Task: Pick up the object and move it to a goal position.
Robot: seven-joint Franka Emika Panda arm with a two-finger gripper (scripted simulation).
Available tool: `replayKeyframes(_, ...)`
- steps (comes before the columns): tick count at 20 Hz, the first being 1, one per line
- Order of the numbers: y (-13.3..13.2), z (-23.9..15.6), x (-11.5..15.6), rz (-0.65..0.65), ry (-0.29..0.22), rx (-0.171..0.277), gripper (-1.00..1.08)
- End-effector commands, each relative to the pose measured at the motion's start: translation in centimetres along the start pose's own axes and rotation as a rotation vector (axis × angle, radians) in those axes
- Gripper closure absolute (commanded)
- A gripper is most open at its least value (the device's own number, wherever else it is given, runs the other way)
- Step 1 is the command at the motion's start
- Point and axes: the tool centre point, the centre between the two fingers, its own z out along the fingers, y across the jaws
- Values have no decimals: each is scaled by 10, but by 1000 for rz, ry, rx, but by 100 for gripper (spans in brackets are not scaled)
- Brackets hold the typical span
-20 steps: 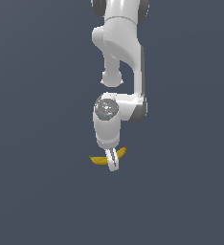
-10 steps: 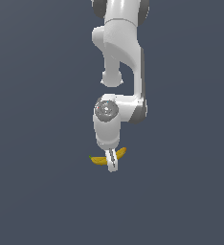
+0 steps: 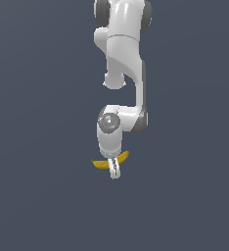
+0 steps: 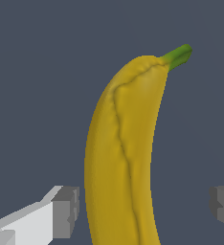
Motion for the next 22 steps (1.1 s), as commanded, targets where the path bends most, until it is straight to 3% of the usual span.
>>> replayKeyframes(1,-1,5,0,0,0,2,-92)
replayKeyframes(3,-2,5,0,0,0,2,-92)
replayKeyframes(4,-2,5,0,0,0,2,108)
replayKeyframes(22,5,-8,3,0,0,3,108)
